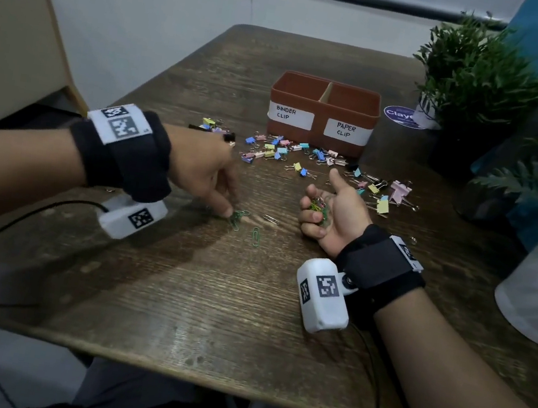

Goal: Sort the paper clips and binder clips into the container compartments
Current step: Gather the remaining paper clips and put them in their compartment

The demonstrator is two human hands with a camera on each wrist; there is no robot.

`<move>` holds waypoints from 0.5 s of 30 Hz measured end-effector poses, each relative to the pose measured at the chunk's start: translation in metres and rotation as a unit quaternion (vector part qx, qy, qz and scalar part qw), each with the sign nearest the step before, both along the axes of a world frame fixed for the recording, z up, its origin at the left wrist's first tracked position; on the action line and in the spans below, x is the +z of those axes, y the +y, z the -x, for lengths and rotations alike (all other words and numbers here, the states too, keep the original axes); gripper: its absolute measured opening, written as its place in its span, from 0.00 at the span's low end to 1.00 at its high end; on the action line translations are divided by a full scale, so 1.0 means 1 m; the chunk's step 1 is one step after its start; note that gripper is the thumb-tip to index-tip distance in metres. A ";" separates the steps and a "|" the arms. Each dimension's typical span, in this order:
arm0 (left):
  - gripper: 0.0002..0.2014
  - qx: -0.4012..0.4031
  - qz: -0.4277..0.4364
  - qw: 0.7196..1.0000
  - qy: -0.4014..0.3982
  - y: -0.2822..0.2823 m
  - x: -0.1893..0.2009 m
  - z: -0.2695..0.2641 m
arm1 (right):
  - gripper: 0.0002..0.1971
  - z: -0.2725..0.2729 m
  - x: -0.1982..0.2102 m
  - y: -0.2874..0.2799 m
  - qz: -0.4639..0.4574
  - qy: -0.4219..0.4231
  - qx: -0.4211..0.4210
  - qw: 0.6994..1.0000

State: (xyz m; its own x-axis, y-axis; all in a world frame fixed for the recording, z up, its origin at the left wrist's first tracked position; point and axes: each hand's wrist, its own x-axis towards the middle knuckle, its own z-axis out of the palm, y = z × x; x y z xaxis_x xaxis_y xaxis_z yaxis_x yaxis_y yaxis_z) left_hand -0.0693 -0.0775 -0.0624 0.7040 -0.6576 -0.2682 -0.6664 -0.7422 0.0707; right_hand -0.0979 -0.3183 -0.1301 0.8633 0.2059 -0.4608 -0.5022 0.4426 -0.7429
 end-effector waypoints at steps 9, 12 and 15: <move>0.14 -0.037 0.052 0.998 -0.014 -0.003 -0.022 0.011 | 0.28 0.006 0.000 0.016 0.026 -0.015 0.032 0.999; 0.09 -0.036 0.043 0.998 0.000 -0.009 -0.019 0.009 | 0.28 0.007 0.000 0.014 0.024 -0.016 0.033 0.999; 0.07 -0.026 0.029 0.999 -0.012 -0.013 -0.020 0.006 | 0.27 0.007 0.000 0.014 0.029 -0.019 0.030 0.999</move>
